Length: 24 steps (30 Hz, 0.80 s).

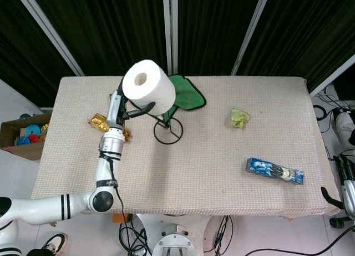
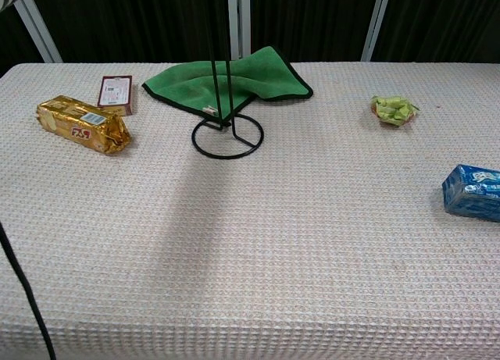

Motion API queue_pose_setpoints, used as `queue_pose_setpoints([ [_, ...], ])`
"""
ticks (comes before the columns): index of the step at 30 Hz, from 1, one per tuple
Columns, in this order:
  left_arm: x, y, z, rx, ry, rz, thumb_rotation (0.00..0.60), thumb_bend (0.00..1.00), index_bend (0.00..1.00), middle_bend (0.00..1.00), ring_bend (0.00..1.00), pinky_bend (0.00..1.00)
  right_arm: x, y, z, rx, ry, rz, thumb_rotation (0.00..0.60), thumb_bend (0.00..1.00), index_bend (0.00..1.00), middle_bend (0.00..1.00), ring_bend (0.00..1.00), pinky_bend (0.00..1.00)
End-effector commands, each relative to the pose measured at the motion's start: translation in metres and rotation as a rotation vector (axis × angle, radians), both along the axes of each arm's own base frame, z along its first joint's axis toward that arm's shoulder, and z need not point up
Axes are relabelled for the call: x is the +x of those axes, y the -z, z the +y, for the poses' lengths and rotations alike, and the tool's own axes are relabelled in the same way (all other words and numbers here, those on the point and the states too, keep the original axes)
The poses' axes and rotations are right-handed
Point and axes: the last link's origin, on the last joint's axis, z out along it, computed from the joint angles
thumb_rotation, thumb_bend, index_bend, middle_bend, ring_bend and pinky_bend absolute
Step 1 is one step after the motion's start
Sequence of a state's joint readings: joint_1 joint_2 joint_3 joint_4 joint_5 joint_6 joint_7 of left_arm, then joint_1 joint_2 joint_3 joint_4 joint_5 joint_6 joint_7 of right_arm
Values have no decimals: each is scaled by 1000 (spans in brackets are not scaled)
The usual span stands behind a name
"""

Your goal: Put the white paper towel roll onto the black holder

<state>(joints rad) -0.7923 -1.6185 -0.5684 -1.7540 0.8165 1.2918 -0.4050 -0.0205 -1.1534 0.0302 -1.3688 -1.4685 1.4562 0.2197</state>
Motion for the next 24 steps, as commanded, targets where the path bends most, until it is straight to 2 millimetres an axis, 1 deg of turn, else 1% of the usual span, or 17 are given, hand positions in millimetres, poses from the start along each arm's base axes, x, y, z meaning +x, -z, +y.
queue_pose_setpoints([
  [1,-1,3,-1,13,5,20,600,299,567,516,263,322,0,1,0,2,0,0,600,257,0,0,0,0],
  [10,-2,11,-7,28,49,85,600,299,566,516,263,321,0,2,0,2,-1,1,600,257,0,0,0,0],
  [18,0,24,-9,44,92,172,600,298,567,516,263,321,1,1,0,0,2,1,600,257,0,0,0,0],
  [24,-3,37,-9,44,95,238,600,308,567,516,262,321,0,1,1,2,10,1,600,257,0,0,0,0],
])
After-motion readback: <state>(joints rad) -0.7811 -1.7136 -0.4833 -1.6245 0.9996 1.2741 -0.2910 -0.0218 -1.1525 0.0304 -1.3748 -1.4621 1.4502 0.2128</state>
